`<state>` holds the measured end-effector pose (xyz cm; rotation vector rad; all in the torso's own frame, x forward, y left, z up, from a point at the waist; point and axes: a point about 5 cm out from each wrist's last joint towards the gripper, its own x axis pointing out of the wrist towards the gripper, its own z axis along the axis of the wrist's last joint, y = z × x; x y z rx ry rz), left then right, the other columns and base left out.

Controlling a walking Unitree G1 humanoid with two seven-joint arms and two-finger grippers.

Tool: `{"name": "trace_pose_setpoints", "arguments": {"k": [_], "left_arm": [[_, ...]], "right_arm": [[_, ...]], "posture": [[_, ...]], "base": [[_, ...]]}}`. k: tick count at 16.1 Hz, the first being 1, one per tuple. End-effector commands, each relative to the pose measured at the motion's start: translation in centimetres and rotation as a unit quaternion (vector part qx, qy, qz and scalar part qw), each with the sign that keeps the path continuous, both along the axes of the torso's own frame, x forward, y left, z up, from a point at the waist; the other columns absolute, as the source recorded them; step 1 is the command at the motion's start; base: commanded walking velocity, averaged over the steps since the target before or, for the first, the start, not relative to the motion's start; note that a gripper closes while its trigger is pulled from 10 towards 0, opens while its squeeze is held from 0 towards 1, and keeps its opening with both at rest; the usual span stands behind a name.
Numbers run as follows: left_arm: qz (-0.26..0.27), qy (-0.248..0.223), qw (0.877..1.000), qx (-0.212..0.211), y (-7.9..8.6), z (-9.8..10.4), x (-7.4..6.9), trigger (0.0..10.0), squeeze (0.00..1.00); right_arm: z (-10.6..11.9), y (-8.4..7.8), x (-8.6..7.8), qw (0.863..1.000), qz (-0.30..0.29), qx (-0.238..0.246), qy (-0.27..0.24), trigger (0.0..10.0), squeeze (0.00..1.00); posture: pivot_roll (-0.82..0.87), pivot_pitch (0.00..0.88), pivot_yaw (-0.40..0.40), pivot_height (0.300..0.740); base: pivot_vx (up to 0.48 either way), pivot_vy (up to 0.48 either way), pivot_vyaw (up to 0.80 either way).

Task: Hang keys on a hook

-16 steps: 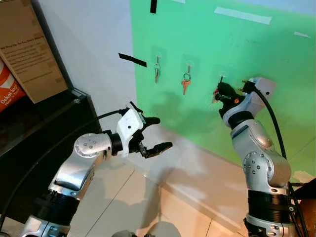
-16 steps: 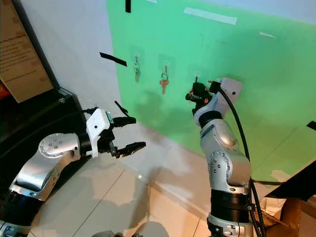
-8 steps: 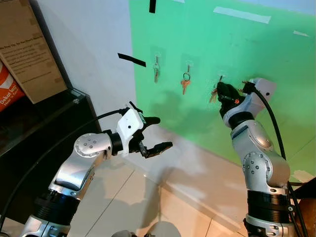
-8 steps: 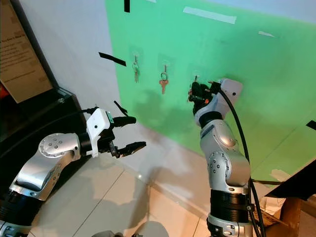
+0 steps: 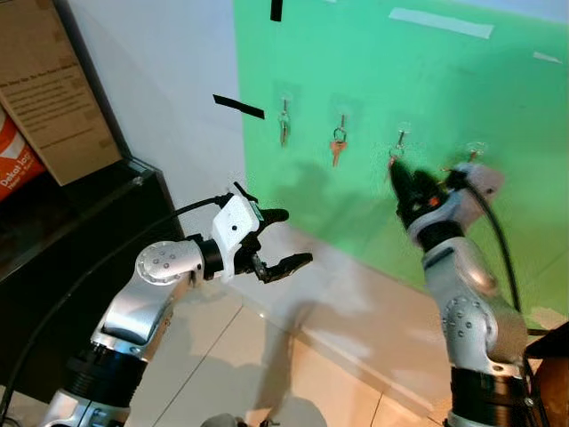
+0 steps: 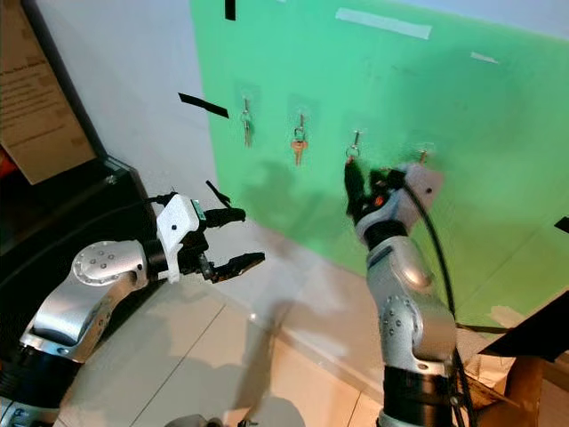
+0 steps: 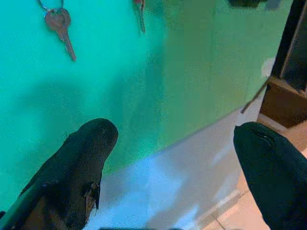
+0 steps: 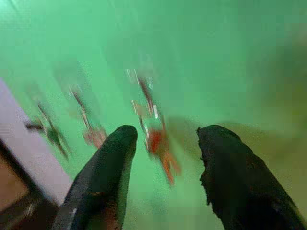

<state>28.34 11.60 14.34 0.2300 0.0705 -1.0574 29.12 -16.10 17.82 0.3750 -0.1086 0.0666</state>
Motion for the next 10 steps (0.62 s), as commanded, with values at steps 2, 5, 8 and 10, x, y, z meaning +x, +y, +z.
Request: {"name": "trace_pose_setpoints", "arguments": {"k": [2, 5, 8, 10], "left_arm": [[0.031, -0.009, 0.999, -0.016, 0.6, 0.1, 0.0, 10.0, 0.13], [0.12, -0.004, 0.993, -0.02, 1.7, -0.8, 0.2, 10.0, 0.13], [0.214, 0.001, 0.977, -0.011, 2.8, -2.1, 0.0, 10.0, 0.13], [0.241, -0.004, 0.97, -0.022, 3.1, -2.0, -0.1, 10.0, 0.14]], "right_arm": [[-0.4, -0.3, -0.9, 0.998, -0.02, -0.05, -0.012, 10.0, 1.0], [-4.3, -0.1, -2.3, 0.98, -0.022, -0.18, 0.078, 10.0, 1.0], [-5.4, -0.4, -3.6, 0.973, -0.051, -0.213, 0.076, 10.0, 1.0], [-5.3, -0.7, -4.0, 0.97, -0.074, -0.224, 0.057, 10.0, 1.0]], "posture": [[-0.03, 0.0, -0.009, 0.74], [-0.03, 0.0, -0.021, 0.74], [-0.04, 0.0, -0.024, 0.74], [-0.05, 0.0, -0.005, 0.74]], "base": [[0.0, 0.0, 0.0], [0.0, 0.0, -0.53], [0.0, 0.0, -0.8], [0.0, 0.0, -0.8]]}}
